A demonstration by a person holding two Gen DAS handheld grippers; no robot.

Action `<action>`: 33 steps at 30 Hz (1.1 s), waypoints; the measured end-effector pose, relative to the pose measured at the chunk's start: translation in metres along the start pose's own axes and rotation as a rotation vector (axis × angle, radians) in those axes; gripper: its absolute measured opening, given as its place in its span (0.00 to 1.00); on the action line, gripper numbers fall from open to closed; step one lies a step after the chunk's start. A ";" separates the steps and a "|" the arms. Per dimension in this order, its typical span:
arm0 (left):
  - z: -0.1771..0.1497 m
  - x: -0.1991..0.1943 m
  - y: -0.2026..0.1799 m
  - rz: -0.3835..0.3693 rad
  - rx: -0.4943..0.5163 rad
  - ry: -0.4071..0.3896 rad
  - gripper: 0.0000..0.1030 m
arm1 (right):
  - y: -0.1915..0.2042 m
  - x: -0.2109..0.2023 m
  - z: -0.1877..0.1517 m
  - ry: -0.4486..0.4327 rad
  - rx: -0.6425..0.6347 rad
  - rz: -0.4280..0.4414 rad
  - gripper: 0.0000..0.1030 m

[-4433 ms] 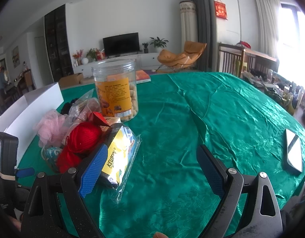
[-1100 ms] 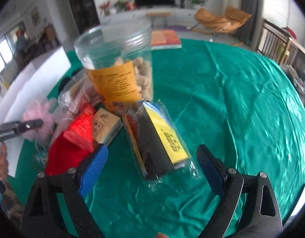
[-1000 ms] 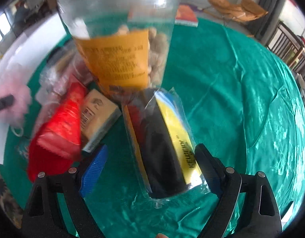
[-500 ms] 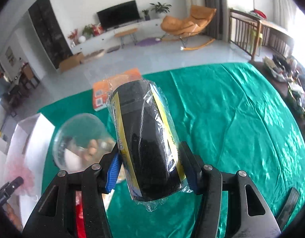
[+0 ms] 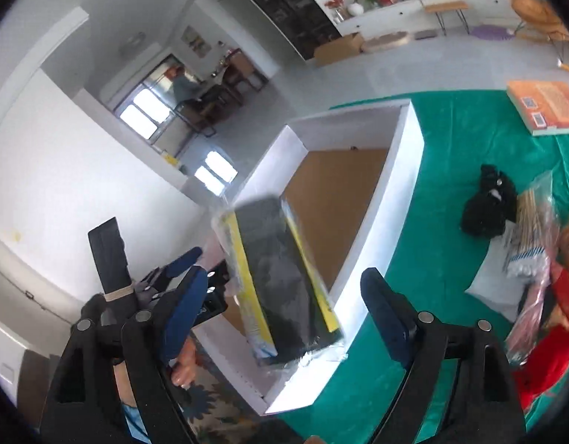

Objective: Organize soft objects

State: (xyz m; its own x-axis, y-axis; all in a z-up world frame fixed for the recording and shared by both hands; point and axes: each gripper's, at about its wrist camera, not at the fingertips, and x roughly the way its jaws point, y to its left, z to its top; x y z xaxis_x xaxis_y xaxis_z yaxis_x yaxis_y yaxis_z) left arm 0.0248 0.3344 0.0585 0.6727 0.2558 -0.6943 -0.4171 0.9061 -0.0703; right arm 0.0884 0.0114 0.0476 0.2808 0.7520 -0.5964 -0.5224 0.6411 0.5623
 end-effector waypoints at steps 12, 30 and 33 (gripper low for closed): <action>-0.068 -0.032 -0.163 -0.494 0.259 0.070 1.00 | -0.223 -0.137 -0.157 -0.195 0.075 -0.885 0.84; -0.169 0.080 -0.251 -0.446 0.349 0.209 1.00 | -0.362 -0.184 -0.167 -0.174 0.325 -1.007 0.85; -0.170 0.083 -0.257 -0.453 0.373 0.196 1.00 | -0.347 -0.179 -0.170 -0.174 0.322 -1.007 0.86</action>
State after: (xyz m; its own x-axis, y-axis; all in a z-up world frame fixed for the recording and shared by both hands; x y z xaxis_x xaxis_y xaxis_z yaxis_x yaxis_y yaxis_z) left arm 0.0837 0.0655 -0.1024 0.5933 -0.2170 -0.7752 0.1493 0.9759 -0.1588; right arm 0.0820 -0.3723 -0.1382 0.5886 -0.1509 -0.7942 0.2439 0.9698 -0.0035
